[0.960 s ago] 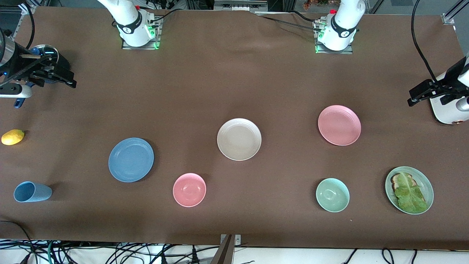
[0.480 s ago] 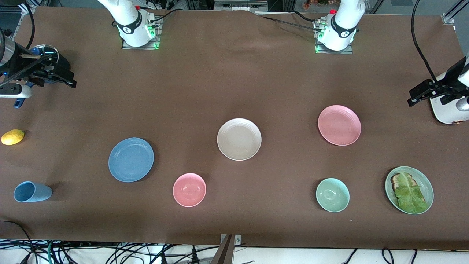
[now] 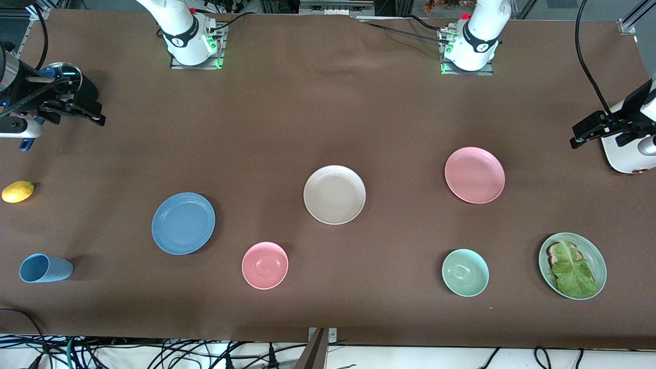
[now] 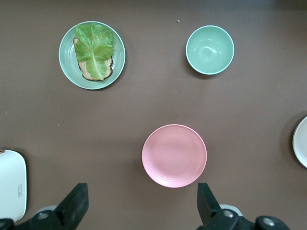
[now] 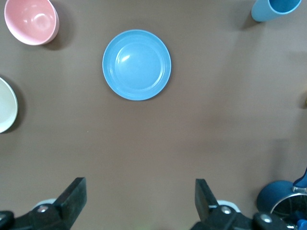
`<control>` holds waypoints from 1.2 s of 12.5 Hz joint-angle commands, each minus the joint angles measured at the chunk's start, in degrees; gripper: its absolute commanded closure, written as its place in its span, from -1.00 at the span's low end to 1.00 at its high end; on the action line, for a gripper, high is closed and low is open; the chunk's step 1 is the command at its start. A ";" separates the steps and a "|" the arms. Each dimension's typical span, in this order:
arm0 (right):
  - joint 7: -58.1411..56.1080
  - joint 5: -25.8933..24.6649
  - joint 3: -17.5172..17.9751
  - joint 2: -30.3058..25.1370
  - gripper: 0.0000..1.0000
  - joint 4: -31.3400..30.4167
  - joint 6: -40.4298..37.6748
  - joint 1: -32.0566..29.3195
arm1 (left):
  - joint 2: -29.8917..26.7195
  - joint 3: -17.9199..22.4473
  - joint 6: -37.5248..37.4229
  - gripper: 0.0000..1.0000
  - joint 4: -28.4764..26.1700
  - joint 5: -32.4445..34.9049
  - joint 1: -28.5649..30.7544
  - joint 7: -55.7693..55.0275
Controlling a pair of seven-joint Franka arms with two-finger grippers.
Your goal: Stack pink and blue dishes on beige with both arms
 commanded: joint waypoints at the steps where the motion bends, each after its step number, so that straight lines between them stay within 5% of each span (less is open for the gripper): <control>1: -0.17 -0.06 0.01 -0.83 -1.00 -0.59 1.95 -0.13 | -0.45 -0.03 -0.16 -1.00 0.12 -1.20 0.46 1.31; 9: 0.10 -0.85 -0.96 -0.04 -1.00 -0.50 2.04 -0.39 | 0.34 -0.11 -0.68 -1.00 -0.58 -0.06 0.11 1.31; 15: -0.52 -0.94 -0.78 1.80 -1.00 -0.50 1.51 -0.22 | 6.65 0.06 -0.68 -1.00 -0.14 -1.46 1.16 1.04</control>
